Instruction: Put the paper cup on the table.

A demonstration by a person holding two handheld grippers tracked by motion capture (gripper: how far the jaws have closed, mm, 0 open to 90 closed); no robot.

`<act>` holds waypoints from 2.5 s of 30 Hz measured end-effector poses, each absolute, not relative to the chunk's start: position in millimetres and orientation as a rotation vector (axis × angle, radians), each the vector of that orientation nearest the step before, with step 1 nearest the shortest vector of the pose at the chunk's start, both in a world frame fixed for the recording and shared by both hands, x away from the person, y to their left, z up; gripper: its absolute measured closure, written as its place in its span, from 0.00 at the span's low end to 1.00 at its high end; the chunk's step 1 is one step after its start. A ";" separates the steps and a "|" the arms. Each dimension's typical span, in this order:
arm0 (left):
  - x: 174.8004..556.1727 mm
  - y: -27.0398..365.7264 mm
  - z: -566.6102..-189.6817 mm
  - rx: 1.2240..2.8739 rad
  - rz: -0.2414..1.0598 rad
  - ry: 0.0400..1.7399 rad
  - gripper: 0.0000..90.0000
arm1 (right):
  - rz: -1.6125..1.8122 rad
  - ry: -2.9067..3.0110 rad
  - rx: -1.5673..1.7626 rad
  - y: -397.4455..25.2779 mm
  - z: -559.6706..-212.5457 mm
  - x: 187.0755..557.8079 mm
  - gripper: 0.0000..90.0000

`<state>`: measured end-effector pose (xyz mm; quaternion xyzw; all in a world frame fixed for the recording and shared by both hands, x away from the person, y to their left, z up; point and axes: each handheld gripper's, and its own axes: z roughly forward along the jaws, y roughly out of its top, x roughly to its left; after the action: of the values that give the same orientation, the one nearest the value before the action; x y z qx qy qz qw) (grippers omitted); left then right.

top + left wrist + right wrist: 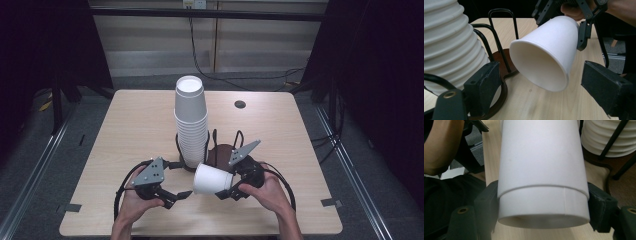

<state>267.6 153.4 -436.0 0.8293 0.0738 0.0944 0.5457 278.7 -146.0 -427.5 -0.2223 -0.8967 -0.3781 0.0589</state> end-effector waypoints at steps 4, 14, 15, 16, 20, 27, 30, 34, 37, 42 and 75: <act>268.2 158.5 -440.5 1.935 0.221 0.227 0.17 | -1.218 -2.716 -0.690 -147.1 -430.5 276.7 0.27; 265.1 161.7 -446.1 1.917 0.194 0.249 0.17 | -1.330 -2.681 -0.695 -146.8 -434.3 272.7 0.27; 264.1 161.6 -446.5 1.922 0.196 0.245 0.17 | -1.339 -2.678 -0.695 -146.5 -435.0 272.3 0.27; 263.3 161.5 -446.7 1.921 0.197 0.243 0.17 | -1.358 -2.666 -0.693 -146.5 -436.2 271.6 0.27; 262.1 161.2 -448.3 1.919 0.194 0.232 0.17 | -1.393 -2.654 -0.689 -144.8 -437.7 267.2 0.27; 262.6 163.7 -450.2 1.892 0.168 0.233 0.17 | -1.480 -2.618 -0.688 -146.0 -440.5 267.3 0.27; 262.7 164.0 -450.5 1.870 0.156 0.230 0.17 | -1.505 -2.606 -0.684 -144.7 -443.5 267.6 0.27; 262.7 164.6 -450.7 1.867 0.155 0.238 0.17 | -1.573 -2.584 -0.643 -142.8 -446.2 266.7 0.27; 262.4 164.6 -450.4 1.857 0.152 0.240 0.17 | -1.611 -2.579 -0.614 -140.8 -445.7 265.4 0.27; 263.1 164.2 -449.7 1.839 0.140 0.235 0.17 | -1.668 -2.565 -0.580 -139.8 -447.0 263.1 0.27; 276.7 149.0 -454.1 1.817 0.074 0.190 0.00 | -1.724 -2.527 -0.477 -131.0 -461.9 259.1 0.27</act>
<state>276.7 149.0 -454.1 0.7870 0.0823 0.0321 0.6106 259.1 -131.0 -461.9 -0.1542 -0.8159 -0.5567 0.0227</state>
